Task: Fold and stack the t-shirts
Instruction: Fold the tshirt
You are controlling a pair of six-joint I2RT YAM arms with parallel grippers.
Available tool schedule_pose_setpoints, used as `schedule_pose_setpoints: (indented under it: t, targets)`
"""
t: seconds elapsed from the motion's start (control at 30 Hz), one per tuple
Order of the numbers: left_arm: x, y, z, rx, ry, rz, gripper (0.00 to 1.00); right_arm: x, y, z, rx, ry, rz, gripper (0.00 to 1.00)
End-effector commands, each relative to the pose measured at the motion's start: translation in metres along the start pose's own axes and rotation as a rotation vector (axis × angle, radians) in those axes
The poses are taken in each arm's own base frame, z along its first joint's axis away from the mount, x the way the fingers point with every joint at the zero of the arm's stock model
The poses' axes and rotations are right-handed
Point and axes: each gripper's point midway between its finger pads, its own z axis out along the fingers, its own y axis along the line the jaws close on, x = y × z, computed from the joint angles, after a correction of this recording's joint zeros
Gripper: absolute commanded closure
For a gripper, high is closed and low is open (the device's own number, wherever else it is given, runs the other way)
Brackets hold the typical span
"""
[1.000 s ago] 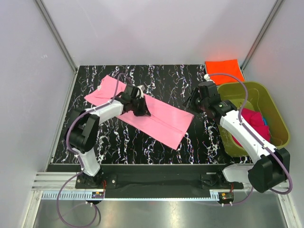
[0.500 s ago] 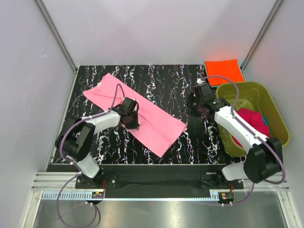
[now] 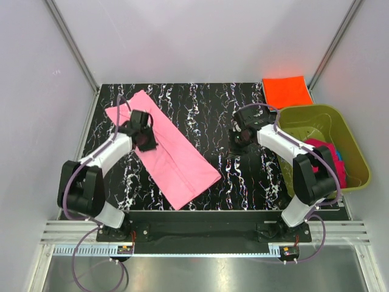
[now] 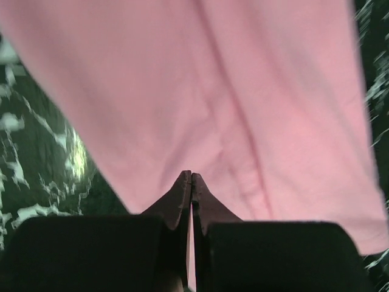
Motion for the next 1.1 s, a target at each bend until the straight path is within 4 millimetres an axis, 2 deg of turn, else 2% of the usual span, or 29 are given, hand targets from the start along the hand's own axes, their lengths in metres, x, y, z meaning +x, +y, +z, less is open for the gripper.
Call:
schedule_pose_setpoints:
  t: [0.0,0.03,0.07,0.13,0.17,0.23,0.3,0.43,0.47,0.53,0.6,0.7,0.83,0.93,1.0,1.07]
  targets:
    - [-0.059,-0.017,-0.003,0.101,-0.057,-0.016,0.99,-0.002,0.049,-0.006,-0.157,0.017,-0.080,0.98]
    - [-0.066,-0.013,0.005,0.095,-0.044,-0.034,0.99,0.000,0.050,-0.004,-0.166,0.026,-0.081,0.98]
    - [-0.090,-0.007,0.003,0.095,-0.081,-0.067,0.99,0.005,0.053,-0.001,-0.191,0.049,-0.083,0.98]
    - [-0.105,0.002,0.013,0.089,-0.075,-0.101,0.99,0.014,0.055,0.012,-0.236,0.079,-0.081,0.98]
    - [-0.123,0.006,0.012,0.091,-0.104,-0.124,0.99,0.021,0.062,0.013,-0.290,0.106,-0.081,0.98]
    - [-0.140,0.016,0.025,0.067,-0.110,-0.153,0.99,0.032,0.054,0.030,-0.290,0.132,-0.064,0.97]
    - [-0.147,0.018,0.035,0.071,-0.098,-0.175,0.99,0.041,0.048,0.043,-0.289,0.167,-0.053,0.98]
    - [-0.155,0.031,0.071,0.015,-0.072,-0.196,1.00,0.054,0.037,0.056,-0.267,0.200,-0.030,0.99]
    - [-0.158,0.045,0.076,-0.013,-0.074,-0.218,1.00,0.055,0.033,0.058,-0.250,0.196,-0.029,0.99]
    - [-0.157,0.056,0.091,-0.041,-0.056,-0.230,1.00,0.060,0.027,0.061,-0.226,0.205,-0.011,0.99]
    - [-0.155,0.067,0.104,-0.068,-0.040,-0.249,1.00,0.063,0.012,0.067,-0.144,0.197,0.015,1.00]
    - [-0.152,0.071,0.117,-0.067,-0.018,-0.270,1.00,0.068,-0.007,0.071,-0.048,0.181,0.044,1.00]
    - [-0.166,0.053,0.130,0.020,-0.018,-0.267,1.00,0.065,-0.016,0.061,0.007,0.128,0.086,1.00]
    - [-0.177,0.032,0.144,0.118,-0.006,-0.251,0.99,0.059,-0.019,0.050,0.042,0.076,0.108,1.00]
    - [-0.174,0.019,0.156,0.172,0.025,-0.238,0.99,0.056,-0.021,0.043,0.056,0.038,0.123,1.00]
    - [-0.183,-0.003,0.157,0.230,0.021,-0.213,0.97,0.056,-0.027,0.040,0.083,0.012,0.147,1.00]
